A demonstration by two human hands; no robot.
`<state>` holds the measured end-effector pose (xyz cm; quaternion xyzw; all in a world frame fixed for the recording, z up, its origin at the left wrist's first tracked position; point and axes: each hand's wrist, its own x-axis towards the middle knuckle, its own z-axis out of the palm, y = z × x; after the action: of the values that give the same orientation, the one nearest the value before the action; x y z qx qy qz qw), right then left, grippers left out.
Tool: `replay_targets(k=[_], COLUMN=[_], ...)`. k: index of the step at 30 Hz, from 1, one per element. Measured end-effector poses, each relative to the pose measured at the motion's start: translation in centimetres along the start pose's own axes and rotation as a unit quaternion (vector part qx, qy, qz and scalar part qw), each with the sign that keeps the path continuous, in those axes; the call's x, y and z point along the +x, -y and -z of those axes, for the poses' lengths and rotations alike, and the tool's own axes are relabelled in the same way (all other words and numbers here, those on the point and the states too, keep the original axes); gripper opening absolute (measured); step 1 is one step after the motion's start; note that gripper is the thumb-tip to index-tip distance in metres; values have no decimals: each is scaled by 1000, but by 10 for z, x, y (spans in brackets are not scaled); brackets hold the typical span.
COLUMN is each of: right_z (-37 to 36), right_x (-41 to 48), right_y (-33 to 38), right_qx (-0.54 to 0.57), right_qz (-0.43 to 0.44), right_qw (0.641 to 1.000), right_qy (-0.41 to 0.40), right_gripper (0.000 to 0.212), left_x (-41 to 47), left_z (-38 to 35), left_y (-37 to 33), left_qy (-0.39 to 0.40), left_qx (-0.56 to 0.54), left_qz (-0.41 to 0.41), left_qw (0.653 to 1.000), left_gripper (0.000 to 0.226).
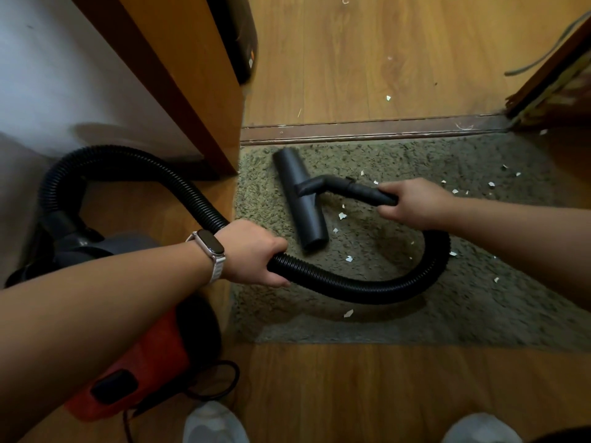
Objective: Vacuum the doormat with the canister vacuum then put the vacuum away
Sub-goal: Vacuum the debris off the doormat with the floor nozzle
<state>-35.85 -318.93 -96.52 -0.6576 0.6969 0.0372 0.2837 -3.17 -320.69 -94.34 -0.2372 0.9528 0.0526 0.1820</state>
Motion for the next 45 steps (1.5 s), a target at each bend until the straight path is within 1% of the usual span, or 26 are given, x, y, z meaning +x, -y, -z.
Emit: replay_targets(k=[3, 5, 7, 11, 16, 21, 27, 32, 34, 40, 45], right_z=[-9, -9, -4, 10, 19, 10, -4, 0, 4, 10, 8], right_x=[-8, -10, -9, 1, 24, 39, 45, 42, 40, 27, 19], right_y=[15, 19, 19, 15, 20, 40, 66, 54, 45, 19, 13], right_qx=[-30, -35, -19, 35, 69, 24, 3, 18, 25, 45, 44], right_qz=[55, 72, 61, 4, -48, -34, 3, 1, -14, -57, -43], right_qw=[998, 996, 997, 999, 995, 999, 1000, 1000, 1000, 997, 998], right_qy=[31, 42, 33, -22, -47, -28, -7, -4, -8, -11, -17], right_gripper=[20, 21, 20, 26, 19, 23, 16, 17, 20, 33, 28], left_x=[-5, -7, -8, -11, -19, -34, -47, -42, -38, -30, -27], left_z=[-1, 1, 2, 2, -4, -11, -22, -21, -19, -18, -14], left_y=[-2, -5, -5, 0, 10, 24, 30, 27, 26, 23, 20], left_qy=[21, 33, 31, 12, -7, -19, 0, -7, -9, -18, -13], left_qx=[2, -4, -3, -2, -13, -3, -10, -11, -14, -21, -19], left_qz=[-13, -19, -20, -10, 3, 19, 13, 16, 21, 30, 26], left_qw=[1000, 999, 999, 1000, 1000, 1000, 1000, 1000, 1000, 999, 999], left_gripper=[50, 48, 48, 51, 57, 64, 58, 57, 55, 60, 58])
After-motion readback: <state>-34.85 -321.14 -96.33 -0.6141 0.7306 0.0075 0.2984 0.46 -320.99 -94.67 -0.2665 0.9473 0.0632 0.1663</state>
